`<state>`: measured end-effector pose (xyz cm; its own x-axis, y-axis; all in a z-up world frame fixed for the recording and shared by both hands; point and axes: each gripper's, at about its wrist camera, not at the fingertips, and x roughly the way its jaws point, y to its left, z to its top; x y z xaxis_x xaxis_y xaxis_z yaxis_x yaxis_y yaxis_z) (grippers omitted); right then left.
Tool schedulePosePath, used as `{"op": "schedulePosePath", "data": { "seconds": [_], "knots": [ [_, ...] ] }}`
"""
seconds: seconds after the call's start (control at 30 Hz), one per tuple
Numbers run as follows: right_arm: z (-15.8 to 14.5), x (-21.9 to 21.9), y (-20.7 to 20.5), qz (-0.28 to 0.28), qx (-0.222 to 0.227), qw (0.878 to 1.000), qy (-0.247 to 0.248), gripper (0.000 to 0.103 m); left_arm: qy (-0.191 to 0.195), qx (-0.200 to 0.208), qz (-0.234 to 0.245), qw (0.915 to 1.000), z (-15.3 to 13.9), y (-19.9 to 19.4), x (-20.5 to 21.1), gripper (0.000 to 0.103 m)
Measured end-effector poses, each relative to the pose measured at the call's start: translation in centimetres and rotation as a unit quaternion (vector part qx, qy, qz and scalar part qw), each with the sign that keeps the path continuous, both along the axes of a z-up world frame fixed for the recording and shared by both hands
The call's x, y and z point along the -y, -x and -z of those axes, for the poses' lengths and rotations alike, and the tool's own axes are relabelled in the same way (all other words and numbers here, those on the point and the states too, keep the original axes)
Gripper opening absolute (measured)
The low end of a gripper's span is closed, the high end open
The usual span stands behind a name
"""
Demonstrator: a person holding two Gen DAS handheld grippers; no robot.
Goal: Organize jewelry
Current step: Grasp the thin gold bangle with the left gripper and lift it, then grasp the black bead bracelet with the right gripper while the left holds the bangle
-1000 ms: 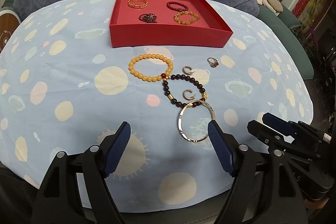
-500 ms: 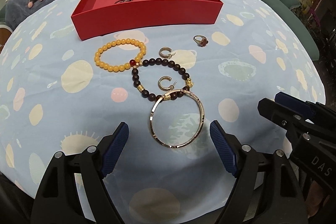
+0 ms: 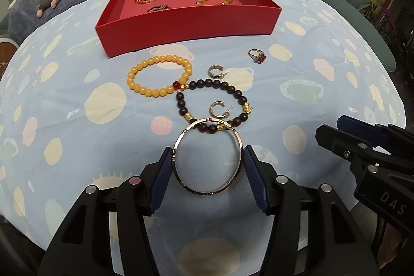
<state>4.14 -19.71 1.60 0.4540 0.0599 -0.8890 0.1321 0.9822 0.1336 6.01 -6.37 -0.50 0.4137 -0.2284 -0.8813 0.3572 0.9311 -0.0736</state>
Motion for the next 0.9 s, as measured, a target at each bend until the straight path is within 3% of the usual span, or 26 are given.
{"op": "schedulePosePath", "data": {
  "seconds": [0.37, 0.9],
  "knots": [
    [0.4, -3.2, -3.3, -0.034, 0.003, 0.999, -0.002, 0.038, 0.01, 0.007, -0.05, 0.9987, -1.1, -1.1, -4.4, 0.053],
    [2.4, -5.4, -7.6, -0.056, -0.012, 0.998, -0.008, 0.015, 0.02, -0.001, -0.068, 0.9975, -0.5, -3.1, -5.9, 0.053]
  ]
}}
